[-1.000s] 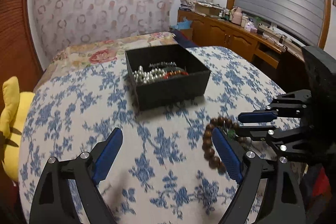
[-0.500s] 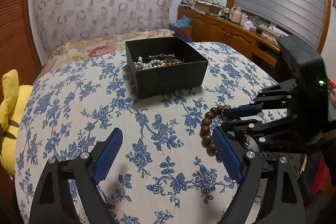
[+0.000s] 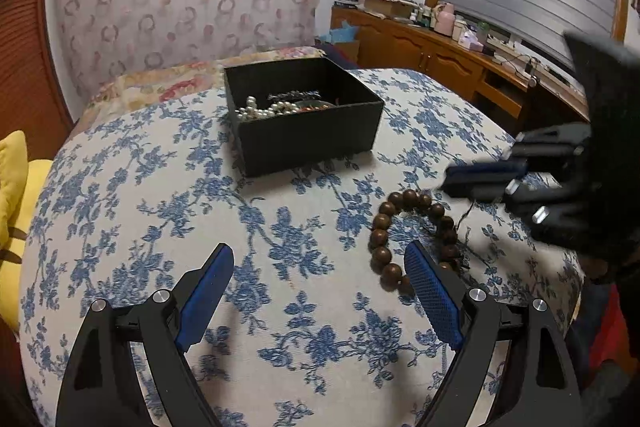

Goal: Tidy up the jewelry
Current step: 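Grasp the wooden bead bracelet with the right tool, then carry the wooden bead bracelet into the black box with the right tool and release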

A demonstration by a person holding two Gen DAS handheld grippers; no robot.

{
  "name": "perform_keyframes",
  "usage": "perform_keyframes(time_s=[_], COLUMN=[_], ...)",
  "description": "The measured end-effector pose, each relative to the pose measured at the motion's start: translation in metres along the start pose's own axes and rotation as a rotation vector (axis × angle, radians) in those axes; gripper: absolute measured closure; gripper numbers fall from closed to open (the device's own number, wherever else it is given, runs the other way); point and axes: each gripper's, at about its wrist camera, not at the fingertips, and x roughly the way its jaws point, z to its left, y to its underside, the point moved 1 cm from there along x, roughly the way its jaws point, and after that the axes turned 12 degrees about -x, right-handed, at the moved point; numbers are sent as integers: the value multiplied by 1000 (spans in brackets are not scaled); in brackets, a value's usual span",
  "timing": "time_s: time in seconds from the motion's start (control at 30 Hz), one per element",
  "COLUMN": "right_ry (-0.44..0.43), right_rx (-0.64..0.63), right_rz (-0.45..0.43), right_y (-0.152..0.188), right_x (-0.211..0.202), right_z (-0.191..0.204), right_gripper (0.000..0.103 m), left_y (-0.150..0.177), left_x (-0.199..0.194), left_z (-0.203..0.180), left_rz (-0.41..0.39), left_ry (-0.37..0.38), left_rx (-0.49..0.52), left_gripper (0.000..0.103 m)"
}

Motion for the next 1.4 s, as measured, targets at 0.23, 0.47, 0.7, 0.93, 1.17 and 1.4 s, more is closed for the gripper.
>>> perform_keyframes(time_s=[0.23, 0.47, 0.7, 0.93, 1.17, 1.4], right_ry=[37, 57, 58, 56, 66, 81], right_rx=[38, 54, 62, 71, 63, 36], right_rz=[-80, -110, -109, -113, -161, -211], right_y=[-5, -7, -3, 0, -11, -35], right_x=[-33, -48, -47, -47, -59, -67], right_z=[-19, -28, -32, -34, -32, -34], right_gripper=[90, 90, 90, 90, 90, 90], left_y=[-4, -6, -7, -7, -29, -56], left_x=[15, 30, 45, 37, 5, -16], left_z=[-13, -26, -38, -43, -44, -41], left_rz=[39, 81, 123, 97, 2, -76], left_ry=[39, 56, 69, 63, 69, 61], left_rx=[22, 47, 90, 110, 100, 82], left_gripper=[30, 51, 90, 91, 91, 91])
